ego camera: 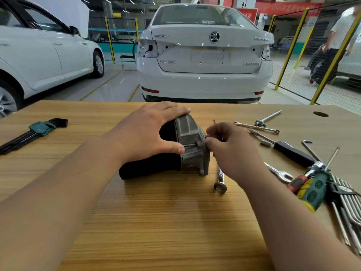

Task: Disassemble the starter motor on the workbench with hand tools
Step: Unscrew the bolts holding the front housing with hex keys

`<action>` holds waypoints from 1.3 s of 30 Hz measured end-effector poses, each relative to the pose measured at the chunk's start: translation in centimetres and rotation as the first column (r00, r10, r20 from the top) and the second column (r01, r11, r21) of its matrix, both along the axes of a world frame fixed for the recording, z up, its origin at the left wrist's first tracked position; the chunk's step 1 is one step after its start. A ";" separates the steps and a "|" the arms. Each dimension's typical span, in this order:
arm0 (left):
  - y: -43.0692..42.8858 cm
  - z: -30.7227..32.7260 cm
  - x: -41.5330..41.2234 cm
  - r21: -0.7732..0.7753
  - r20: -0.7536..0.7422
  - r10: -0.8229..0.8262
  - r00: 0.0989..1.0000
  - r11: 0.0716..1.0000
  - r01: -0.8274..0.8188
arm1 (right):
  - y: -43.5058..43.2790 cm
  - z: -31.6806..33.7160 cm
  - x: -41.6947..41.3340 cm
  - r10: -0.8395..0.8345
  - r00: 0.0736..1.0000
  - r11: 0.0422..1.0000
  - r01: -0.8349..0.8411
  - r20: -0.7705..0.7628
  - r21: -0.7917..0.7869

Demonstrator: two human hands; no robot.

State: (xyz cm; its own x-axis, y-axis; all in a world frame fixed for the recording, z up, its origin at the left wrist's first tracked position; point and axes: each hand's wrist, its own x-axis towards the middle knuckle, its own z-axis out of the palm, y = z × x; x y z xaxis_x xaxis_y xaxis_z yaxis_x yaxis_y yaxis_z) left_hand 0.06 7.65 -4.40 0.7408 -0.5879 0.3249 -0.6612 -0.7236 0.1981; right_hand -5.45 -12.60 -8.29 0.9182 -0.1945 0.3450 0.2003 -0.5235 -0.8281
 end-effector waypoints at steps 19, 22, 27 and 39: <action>-1.1 0.0 -0.6 -0.076 0.002 0.094 0.996 0.993 -0.093 | -1.3 0.4 -0.5 0.144 0.988 0.987 -0.138 -0.061 0.084; -1.6 -0.1 -0.9 -0.063 0.039 0.149 0.988 0.987 -0.147 | -1.4 0.4 -0.6 0.146 0.987 0.988 -0.142 -0.061 0.055; -2.2 -0.5 -1.1 -0.082 0.077 0.203 0.976 0.977 -0.196 | -1.4 0.4 -0.5 0.165 0.982 0.976 -0.148 -0.096 0.160; -2.3 -1.3 -1.1 -0.152 0.105 0.231 0.967 0.965 -0.214 | -1.2 -0.1 0.5 0.133 0.977 0.873 -0.036 -0.165 0.486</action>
State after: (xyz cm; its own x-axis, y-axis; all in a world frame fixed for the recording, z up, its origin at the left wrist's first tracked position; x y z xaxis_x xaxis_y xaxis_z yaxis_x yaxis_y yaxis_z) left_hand -1.05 5.31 -5.66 0.7981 -0.3555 0.4865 -0.5116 -0.8263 0.2355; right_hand -4.90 -13.77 -8.43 0.9765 -0.2098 0.0499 0.0420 -0.0418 -0.9982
